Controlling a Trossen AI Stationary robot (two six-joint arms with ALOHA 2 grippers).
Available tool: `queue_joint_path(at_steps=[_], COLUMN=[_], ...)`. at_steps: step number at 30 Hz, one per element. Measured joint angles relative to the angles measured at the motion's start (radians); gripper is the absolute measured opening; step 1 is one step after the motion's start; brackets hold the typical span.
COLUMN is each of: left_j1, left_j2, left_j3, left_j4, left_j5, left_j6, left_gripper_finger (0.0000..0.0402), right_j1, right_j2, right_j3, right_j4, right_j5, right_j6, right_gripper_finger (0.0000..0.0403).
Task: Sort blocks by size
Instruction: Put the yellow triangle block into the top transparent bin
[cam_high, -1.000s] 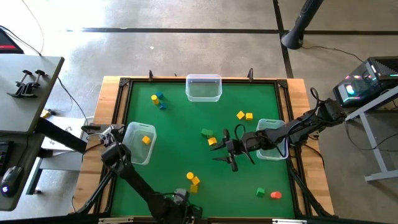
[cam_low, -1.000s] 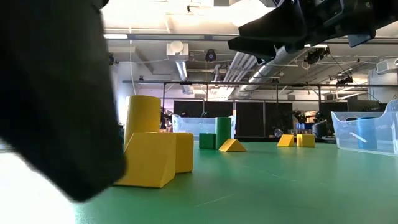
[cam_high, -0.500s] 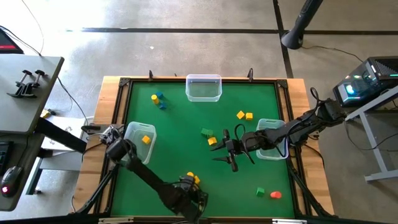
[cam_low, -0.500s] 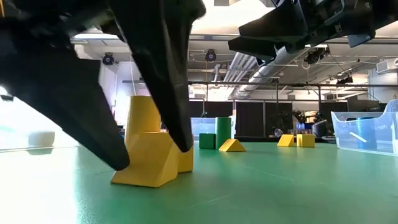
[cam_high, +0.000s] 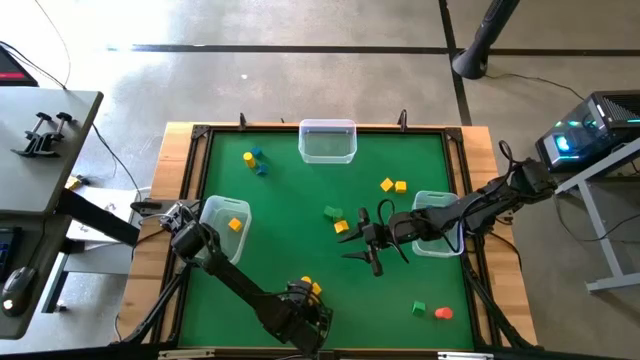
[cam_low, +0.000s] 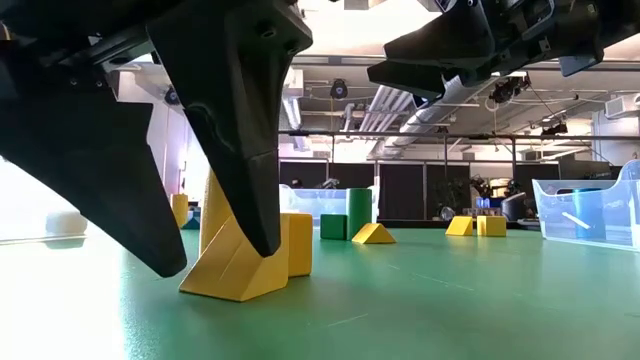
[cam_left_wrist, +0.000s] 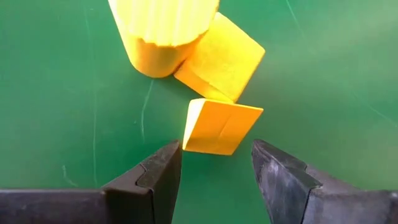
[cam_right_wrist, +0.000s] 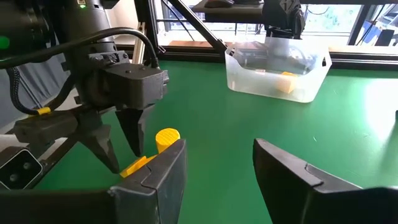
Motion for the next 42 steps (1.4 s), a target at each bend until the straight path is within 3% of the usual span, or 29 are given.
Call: queue_joint_path(at_steps=[26,42], left_j1=[0.045,0.04], left_j2=[0.018,0.014], left_j3=[-0.019,-0.01], left_j4=[0.055,0.062], left_j5=[-0.023,0.022], left_j6=[0.12,0.142], left_gripper_finger=[0.018,0.0113], right_j1=[0.0,0.0], right_j2=[0.0,0.0], right_j3=[0.0,0.0], right_j4=[-0.004,-0.01], right_j5=[0.0,0.0], right_j6=[-0.003,-0.003], right_gripper_finger=[0.0178,0.0178])
